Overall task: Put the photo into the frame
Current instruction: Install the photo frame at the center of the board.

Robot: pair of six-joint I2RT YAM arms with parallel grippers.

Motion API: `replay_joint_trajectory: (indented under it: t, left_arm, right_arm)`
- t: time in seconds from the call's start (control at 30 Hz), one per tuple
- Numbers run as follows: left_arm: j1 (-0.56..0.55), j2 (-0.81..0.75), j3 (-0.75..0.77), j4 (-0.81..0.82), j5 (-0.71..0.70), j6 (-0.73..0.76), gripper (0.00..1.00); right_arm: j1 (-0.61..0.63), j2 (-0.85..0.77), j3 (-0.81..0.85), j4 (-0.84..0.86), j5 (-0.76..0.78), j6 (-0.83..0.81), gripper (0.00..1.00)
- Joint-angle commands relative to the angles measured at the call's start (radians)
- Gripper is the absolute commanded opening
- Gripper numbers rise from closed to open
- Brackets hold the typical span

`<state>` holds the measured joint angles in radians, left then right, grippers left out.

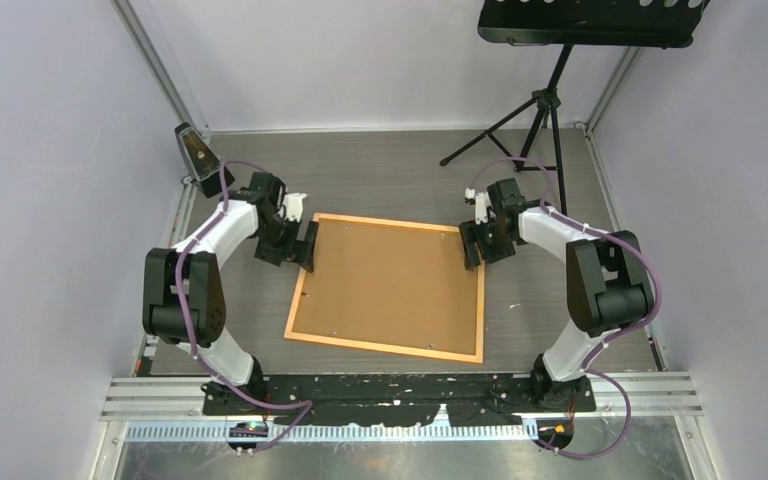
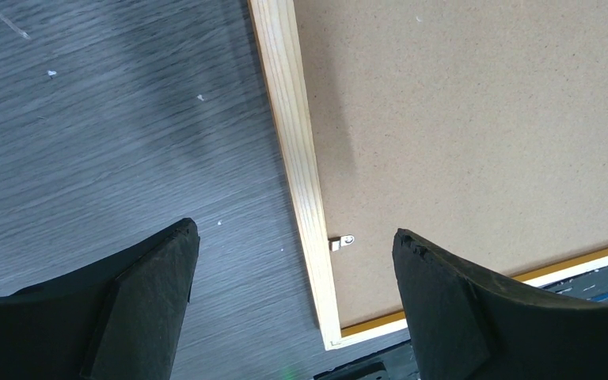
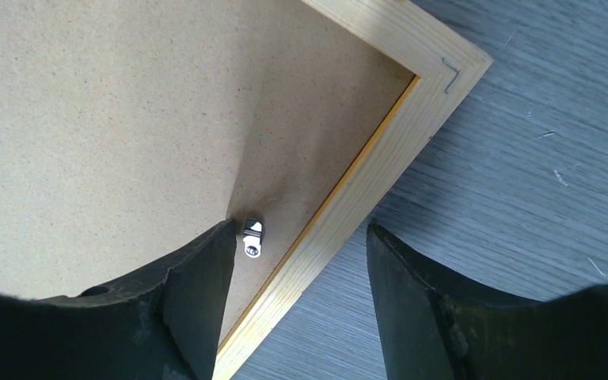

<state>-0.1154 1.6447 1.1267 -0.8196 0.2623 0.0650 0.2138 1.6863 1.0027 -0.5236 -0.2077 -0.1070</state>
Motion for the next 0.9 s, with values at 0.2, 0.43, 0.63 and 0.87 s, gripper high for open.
replay_joint_trajectory:
  t: [0.2,0.43,0.63,0.87]
  left_arm:
    - [0.013,0.003,0.035,0.014,0.018,-0.005,0.90]
    - [0.017,-0.003,0.031,0.013,0.019,-0.004,0.90]
    - [0.022,-0.002,0.029,0.013,0.021,-0.002,0.90]
    - [0.022,-0.022,0.014,0.017,0.051,0.022,0.92]
  right_arm:
    - [0.007,0.030,0.016,0.016,0.014,-0.008,0.51]
    - [0.006,0.018,0.018,0.002,0.017,-0.021,0.35]
    - [0.006,0.012,0.020,-0.009,0.003,-0.031,0.26]
    - [0.005,-0.033,0.024,-0.013,-0.037,-0.063,0.49]
